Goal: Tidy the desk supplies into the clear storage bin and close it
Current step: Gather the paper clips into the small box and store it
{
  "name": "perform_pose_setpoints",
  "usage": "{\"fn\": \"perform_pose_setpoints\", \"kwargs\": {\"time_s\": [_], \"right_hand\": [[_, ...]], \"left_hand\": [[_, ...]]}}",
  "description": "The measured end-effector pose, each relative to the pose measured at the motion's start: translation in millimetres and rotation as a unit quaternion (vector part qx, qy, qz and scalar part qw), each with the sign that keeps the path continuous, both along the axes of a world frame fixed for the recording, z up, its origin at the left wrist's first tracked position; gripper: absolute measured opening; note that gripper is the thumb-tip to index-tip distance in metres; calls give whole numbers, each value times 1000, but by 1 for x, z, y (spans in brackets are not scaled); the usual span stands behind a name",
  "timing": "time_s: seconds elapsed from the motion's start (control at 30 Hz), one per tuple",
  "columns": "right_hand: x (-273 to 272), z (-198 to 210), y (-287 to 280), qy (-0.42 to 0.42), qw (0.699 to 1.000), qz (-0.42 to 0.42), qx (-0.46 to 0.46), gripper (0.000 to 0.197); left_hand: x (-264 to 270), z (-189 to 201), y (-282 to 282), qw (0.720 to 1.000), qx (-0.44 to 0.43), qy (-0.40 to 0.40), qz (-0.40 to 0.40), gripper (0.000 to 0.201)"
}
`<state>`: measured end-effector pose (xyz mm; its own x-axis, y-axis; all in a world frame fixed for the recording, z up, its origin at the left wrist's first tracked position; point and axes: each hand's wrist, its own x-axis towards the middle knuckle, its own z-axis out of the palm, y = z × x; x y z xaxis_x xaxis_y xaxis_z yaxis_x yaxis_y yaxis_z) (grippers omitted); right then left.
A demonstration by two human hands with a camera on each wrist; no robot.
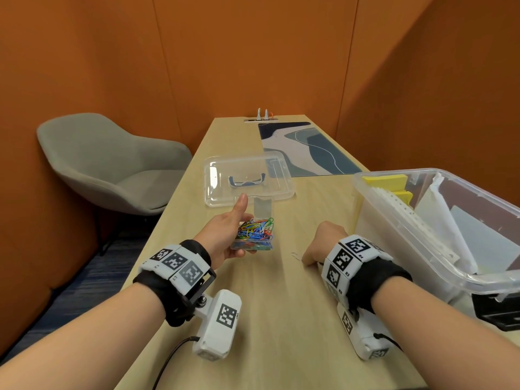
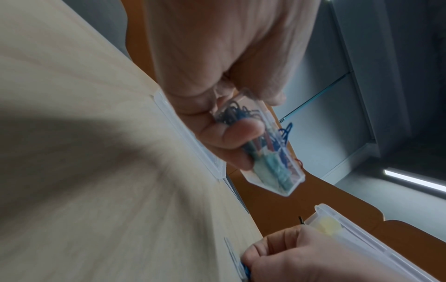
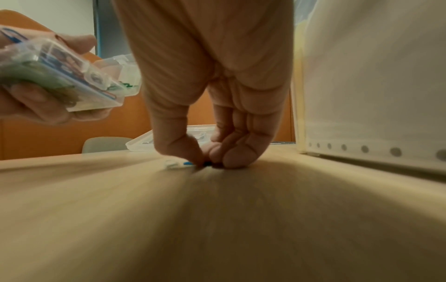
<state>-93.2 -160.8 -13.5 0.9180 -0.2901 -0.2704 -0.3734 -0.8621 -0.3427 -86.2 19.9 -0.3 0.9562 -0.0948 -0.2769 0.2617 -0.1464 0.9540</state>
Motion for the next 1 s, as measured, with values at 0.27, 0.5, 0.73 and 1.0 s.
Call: {"fn": "perform_pose_setpoints", "kwargs": {"time_s": [0.27, 0.5, 0.73, 1.0], "right_hand": [[0, -4, -4, -91, 995, 3, 51, 20], [-4, 1, -5, -56, 996, 68, -10, 34], [0, 1, -4, -82, 996, 36, 27, 23], [-2, -2, 3, -61, 995, 58, 45, 49]], "left_hand": [[-1, -1, 4, 1000, 0, -3, -2, 66], [0, 2, 6, 1000, 5, -3, 3, 66], [0, -1, 7, 1000, 5, 2, 4, 65], [3, -1, 6, 1000, 4, 0, 12, 63]]}}
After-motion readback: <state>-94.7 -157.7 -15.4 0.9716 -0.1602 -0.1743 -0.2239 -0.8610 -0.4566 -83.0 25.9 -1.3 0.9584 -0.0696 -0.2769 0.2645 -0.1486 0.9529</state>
